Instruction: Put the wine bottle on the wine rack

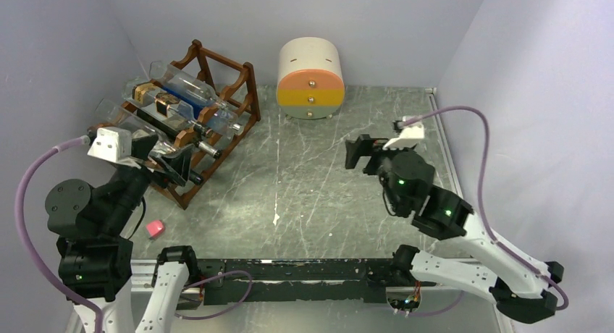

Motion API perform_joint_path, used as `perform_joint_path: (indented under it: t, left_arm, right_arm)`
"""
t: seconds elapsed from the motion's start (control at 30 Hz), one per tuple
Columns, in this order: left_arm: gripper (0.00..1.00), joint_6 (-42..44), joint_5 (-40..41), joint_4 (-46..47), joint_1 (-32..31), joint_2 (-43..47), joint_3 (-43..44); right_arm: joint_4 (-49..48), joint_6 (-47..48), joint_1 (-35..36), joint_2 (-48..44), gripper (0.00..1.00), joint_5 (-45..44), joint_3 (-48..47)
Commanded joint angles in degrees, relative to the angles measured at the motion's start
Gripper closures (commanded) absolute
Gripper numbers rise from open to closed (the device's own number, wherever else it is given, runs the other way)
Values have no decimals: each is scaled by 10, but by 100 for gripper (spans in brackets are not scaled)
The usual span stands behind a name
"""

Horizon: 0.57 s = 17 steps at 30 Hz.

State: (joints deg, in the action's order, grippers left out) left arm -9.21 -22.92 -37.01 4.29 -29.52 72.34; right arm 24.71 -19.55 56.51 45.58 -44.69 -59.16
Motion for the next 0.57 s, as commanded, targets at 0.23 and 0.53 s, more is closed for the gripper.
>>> perform_joint_path:
  t: [0.23, 0.53]
  left_arm:
    - [9, 45, 101, -31, -43, -15, 52]
    - [9, 42, 94, -29, -43, -18, 50]
  right_arm:
    - [-1, 99, -2, -141, 1, -17, -33]
    - [5, 107, -1, -162, 2, 7, -40]
